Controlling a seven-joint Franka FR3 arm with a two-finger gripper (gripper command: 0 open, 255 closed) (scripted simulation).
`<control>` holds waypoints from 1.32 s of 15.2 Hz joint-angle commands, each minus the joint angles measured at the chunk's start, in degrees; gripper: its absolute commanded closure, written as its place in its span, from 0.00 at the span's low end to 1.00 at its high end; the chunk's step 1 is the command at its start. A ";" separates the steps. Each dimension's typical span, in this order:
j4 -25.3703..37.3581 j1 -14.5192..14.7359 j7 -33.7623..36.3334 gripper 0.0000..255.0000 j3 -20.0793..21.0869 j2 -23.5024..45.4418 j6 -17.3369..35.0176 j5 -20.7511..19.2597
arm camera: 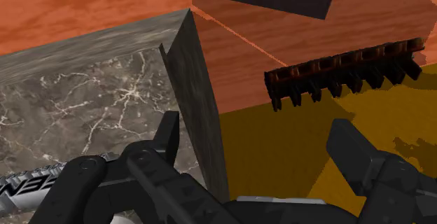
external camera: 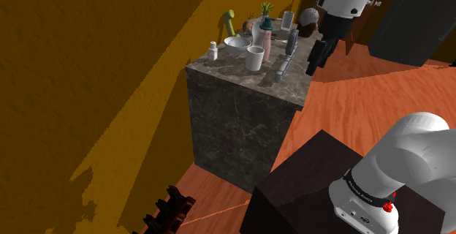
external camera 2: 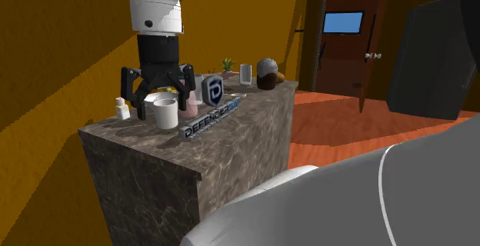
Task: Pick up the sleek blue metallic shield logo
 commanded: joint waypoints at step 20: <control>31.16 -13.12 31.27 0.00 -0.39 37.70 8.36 -1.67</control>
